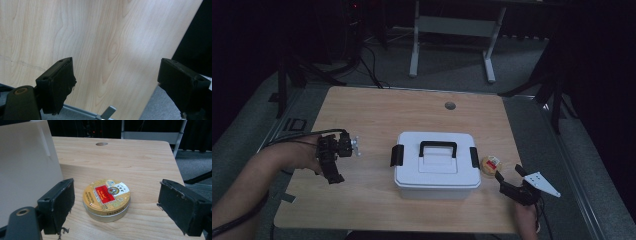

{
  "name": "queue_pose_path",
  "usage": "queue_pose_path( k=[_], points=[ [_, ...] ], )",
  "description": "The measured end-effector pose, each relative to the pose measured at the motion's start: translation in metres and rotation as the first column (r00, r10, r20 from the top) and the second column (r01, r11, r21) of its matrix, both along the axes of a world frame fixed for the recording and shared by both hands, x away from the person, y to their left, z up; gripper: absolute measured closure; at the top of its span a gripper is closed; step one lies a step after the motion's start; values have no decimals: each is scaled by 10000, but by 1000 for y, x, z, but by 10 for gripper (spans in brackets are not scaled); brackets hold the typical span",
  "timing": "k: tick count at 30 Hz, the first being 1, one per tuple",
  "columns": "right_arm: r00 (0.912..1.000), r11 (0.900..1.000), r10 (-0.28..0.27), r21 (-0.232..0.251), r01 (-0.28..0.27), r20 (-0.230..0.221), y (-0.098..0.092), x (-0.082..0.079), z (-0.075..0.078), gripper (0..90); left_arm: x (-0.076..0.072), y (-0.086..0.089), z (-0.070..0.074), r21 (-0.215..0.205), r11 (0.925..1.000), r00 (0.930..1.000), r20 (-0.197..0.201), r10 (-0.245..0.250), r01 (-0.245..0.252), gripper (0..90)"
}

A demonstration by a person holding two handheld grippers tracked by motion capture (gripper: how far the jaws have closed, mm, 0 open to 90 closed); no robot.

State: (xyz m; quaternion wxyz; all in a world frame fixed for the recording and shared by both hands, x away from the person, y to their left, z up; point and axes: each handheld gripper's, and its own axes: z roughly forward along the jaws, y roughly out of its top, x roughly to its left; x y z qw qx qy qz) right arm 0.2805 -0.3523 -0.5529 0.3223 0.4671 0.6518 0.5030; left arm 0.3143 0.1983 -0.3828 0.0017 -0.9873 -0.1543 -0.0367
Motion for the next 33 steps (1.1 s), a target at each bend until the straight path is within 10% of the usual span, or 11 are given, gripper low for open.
queue_pose_path(
  k=[13, 16, 33],
  points=[
    [10000, 10000, 3, 31, -3, 12, 0, 0, 0, 134, 7, -17, 14, -904, 9955, 9987, 438, -247, 286, 133],
    [10000, 10000, -2, 26, 2, 15, -1, 0, 0, 134, 9, -22, 19, -1773, 9836, 9990, 352, -277, 335, 133],
    [10000, 10000, 25, 66, -25, 1, -1, 0, 0, 134, 25, -68, 16, -801, 9927, 9958, 268, -879, 898, 138]
  ],
)
